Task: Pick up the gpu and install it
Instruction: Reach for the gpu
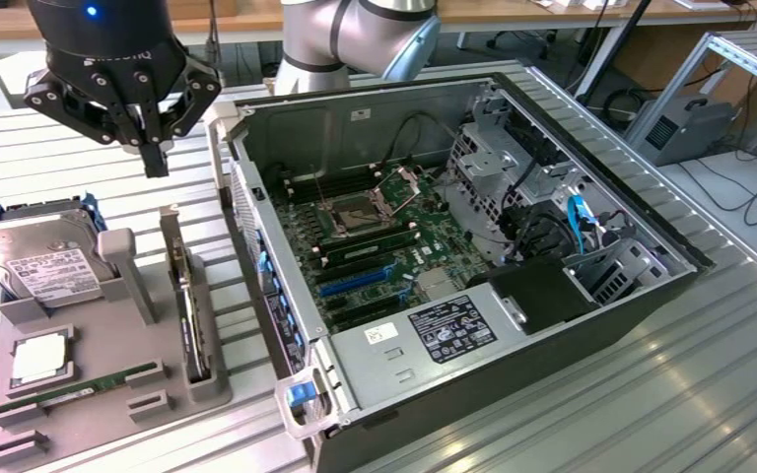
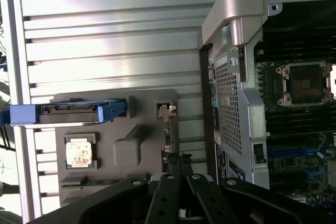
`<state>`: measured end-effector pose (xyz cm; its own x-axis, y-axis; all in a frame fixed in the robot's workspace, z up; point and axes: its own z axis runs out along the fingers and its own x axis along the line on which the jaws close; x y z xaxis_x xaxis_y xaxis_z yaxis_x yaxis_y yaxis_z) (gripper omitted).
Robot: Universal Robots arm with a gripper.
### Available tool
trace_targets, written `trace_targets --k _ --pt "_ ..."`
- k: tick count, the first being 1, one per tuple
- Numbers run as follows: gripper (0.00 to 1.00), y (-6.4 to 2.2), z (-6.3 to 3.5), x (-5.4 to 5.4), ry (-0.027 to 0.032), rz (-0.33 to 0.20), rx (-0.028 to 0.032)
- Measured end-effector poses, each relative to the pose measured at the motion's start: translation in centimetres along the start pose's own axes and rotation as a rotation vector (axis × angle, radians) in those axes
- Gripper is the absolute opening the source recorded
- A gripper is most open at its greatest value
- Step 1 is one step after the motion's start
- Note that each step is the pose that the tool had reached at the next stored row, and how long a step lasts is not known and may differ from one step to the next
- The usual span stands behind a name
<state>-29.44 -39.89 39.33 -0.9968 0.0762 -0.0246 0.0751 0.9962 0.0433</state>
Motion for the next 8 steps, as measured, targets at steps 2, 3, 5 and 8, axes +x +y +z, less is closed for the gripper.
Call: trace_targets --k 2,3,5,8 --pt "0.11 -0.01 0.0 0.07 0.0 0.0 0.0001" --pt "0.11 -0.01 0.0 0.11 0.0 0.0 0.0002" --pt "0.11 -0.02 -0.01 0.23 0.0 0.0 0.0003" --pt "0.11 -0.03 -0.01 0.36 0.0 0.0 0.0004"
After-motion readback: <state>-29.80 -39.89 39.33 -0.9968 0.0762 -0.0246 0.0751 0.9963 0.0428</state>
